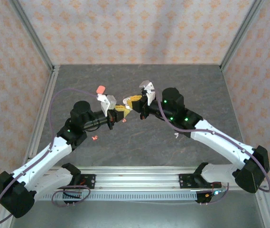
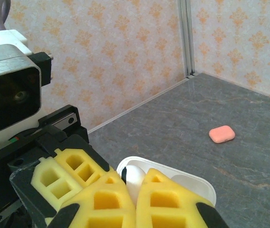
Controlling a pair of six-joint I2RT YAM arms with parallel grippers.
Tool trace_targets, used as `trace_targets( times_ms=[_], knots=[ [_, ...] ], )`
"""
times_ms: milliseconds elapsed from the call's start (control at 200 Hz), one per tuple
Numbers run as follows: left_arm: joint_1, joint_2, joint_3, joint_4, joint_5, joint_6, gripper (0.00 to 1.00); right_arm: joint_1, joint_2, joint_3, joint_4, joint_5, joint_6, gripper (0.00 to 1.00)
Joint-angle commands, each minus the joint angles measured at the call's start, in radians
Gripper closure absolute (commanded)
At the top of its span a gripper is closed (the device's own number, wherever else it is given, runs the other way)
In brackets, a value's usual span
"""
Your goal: Insert wireless bluetooth earbuds into charging case
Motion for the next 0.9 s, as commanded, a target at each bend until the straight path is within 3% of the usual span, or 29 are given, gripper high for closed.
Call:
trace_targets(
  times_ms=[0, 896],
  knots=[
    [-0.011, -0.02, 0.043, 0.036, 0.02, 0.005, 1.0, 0.006, 0.007, 0.006, -0.004, -0.05, 0.005, 1.0],
    [-0.016, -0.04, 0.049, 0.003, 0.016, 0.021, 1.0, -0.003, 0.035, 0.087, -0.166, -0.071, 0.039, 0.77]
  ],
)
